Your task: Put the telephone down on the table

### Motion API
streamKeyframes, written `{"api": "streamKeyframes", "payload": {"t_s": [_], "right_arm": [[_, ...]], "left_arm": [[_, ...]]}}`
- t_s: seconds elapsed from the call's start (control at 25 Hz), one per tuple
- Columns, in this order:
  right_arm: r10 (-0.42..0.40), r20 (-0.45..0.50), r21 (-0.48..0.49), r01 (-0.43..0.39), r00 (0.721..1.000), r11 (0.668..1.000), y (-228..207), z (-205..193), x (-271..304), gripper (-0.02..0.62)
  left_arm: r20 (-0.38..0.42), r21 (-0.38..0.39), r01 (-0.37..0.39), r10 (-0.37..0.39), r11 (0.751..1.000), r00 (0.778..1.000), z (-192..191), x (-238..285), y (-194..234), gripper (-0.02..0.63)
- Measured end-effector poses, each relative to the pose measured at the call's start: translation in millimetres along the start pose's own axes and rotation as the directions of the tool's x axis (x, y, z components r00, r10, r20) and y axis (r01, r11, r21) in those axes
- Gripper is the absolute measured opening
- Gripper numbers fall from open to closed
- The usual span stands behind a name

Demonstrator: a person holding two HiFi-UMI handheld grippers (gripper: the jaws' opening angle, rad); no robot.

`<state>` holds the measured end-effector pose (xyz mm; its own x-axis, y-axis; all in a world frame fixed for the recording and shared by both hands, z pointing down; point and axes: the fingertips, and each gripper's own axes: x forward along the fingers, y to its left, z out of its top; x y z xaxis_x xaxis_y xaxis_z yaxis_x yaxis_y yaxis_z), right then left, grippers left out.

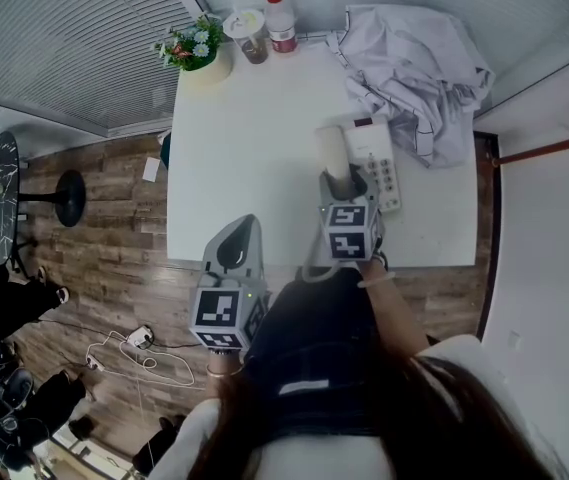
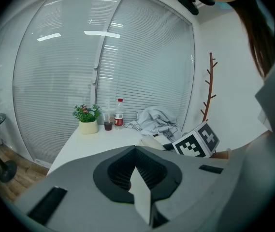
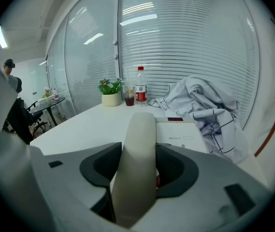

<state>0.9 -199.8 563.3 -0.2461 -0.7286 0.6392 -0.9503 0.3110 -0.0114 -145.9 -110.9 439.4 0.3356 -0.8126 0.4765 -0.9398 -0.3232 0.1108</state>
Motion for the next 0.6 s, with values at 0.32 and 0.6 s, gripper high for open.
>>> {"api": "streamKeyframes", "payload": {"t_s": [0.32,0.6], "right_arm": [[0.026,0.008,-0.014,-0.026,1.000,1.000,0.4,3.2,-6.5,0.219],[0.053,0.019,-0.038,-0.052,0.998,0.998,2.8,7.4,-12.4,0.218]], "left_arm": [[0.012,-0.021,-0.007,0.007,1.000,1.000,1.0,-1.9,-2.7,-0.003],[0.033,-0.024,-0.011,0.012,1.000,0.999,3.0,-4.3,-8.9,-0.003]]}}
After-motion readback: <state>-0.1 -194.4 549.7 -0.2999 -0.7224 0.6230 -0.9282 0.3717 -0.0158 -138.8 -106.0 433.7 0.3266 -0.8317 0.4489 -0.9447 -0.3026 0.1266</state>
